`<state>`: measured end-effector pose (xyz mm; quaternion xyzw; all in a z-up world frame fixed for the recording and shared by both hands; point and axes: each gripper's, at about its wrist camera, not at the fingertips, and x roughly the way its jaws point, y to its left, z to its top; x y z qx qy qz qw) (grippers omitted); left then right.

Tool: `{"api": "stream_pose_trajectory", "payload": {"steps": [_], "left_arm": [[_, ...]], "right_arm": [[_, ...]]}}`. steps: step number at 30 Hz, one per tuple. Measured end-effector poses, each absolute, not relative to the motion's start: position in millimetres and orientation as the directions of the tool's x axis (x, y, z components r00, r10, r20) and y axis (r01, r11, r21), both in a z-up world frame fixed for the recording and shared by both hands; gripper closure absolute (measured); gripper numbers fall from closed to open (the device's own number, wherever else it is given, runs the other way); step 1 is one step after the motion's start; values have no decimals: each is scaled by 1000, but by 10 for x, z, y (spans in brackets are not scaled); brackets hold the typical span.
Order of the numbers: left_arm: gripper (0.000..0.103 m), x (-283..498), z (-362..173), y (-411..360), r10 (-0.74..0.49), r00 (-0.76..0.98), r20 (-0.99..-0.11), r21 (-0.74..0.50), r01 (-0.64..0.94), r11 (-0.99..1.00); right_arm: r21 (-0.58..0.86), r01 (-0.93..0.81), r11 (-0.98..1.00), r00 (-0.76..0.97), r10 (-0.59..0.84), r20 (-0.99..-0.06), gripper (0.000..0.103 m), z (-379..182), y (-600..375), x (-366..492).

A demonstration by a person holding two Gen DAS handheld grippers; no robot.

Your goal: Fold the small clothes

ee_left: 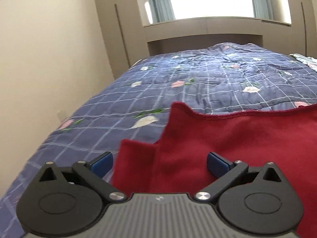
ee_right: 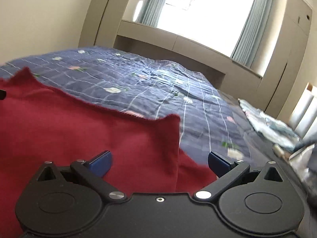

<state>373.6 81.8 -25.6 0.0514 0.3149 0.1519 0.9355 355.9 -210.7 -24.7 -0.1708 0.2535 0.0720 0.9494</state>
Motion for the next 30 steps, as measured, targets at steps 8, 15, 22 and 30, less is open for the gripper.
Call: {"api": "stream_pose_trajectory", "payload": {"steps": [8, 15, 22, 30], "left_arm": [[0, 2762, -373, 941, 292, 687, -665, 56, -345, 937], [0, 2582, -493, 992, 287, 683, -672, 19, -371, 928], [1, 2585, -519, 992, 278, 695, -663, 1, -370, 929], [0, 2585, -540, 967, 284, 697, -658, 8, -371, 929]], "right_arm": [[-315, -232, 920, 850, 35, -526, 1, -553, -2154, 2806], [-321, -234, 918, 872, 53, -486, 1, -426, -2067, 2827], [-202, -326, 924, 830, 177, -529, 1, -209, -1851, 3718], [-22, -320, 947, 737, 234, -634, 0, -467, -1771, 4713]]}}
